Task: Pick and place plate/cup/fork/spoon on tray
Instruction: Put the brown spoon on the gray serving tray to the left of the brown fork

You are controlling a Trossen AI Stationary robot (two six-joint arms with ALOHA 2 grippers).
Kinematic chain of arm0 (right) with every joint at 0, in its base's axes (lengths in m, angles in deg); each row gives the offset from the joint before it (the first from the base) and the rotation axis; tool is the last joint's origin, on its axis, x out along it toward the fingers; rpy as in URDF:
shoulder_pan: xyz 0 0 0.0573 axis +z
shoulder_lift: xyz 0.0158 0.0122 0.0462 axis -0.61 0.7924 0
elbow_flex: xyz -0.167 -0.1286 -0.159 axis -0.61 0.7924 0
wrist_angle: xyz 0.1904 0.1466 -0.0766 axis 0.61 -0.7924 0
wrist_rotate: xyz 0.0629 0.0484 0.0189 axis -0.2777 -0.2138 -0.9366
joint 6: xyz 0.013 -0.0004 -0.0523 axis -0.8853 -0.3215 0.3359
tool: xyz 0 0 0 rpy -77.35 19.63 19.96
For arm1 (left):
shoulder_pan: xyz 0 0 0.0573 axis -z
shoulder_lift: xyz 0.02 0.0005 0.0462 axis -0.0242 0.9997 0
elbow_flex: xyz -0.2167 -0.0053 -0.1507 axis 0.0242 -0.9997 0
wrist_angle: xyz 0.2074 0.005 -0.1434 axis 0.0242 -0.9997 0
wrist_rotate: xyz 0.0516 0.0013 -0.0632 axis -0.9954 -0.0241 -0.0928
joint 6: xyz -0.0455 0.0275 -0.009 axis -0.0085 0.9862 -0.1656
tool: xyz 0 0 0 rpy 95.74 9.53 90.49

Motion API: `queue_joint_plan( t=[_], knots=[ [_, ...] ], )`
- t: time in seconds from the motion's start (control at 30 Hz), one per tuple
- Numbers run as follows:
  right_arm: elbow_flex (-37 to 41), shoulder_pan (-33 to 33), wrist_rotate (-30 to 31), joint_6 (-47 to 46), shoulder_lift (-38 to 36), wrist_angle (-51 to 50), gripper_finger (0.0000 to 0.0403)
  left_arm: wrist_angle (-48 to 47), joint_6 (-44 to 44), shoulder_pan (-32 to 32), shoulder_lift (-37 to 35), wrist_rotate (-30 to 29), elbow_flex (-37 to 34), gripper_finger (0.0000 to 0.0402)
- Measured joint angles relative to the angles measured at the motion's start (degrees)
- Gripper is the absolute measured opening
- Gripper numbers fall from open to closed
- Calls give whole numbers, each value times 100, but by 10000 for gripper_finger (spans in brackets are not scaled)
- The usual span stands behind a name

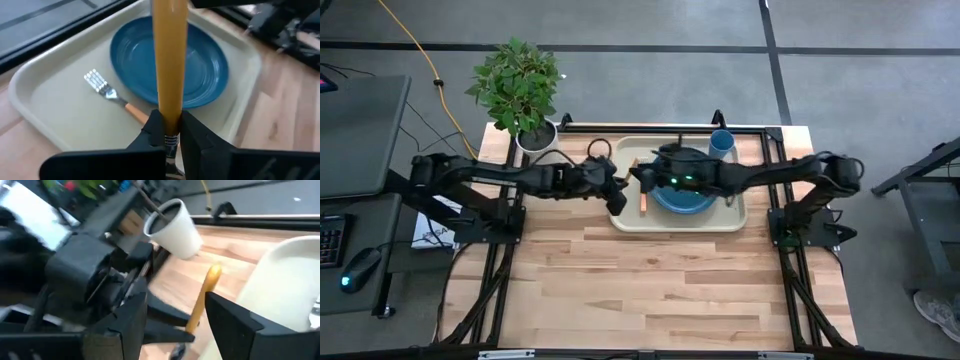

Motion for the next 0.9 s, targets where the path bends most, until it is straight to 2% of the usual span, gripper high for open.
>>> queue_joint_plan(
  t=[0.17, 0.27, 0.5, 0.6, 0.73, 0.77, 0.9],
  knots=[
    [-843, -126, 78, -14, 508, -1206, 195, 103, -63, 49, 280, -130, -1, 0],
    [-1055, -241, 98, 107, 593, -1865, 186, 191, -150, 113, 273, -153, 6, 0],
    [-1118, -451, 57, 170, 487, -2234, 155, 627, -123, 100, 182, -404, 6, 1],
    [-1118, -495, -114, 224, 485, -2189, 116, 715, -113, 100, 191, -411, 6, 1],
    [-1131, -468, -221, 584, 459, -2263, 25, 708, -70, 92, 219, -301, 6, 5],
    [-1093, -484, -240, 686, 429, -2430, 15, 750, -55, 83, 211, -278, 8, 10],
    [-1092, -633, -230, 935, 187, -2956, 17, 768, -47, 23, 187, -255, 12, 33]
  ],
)
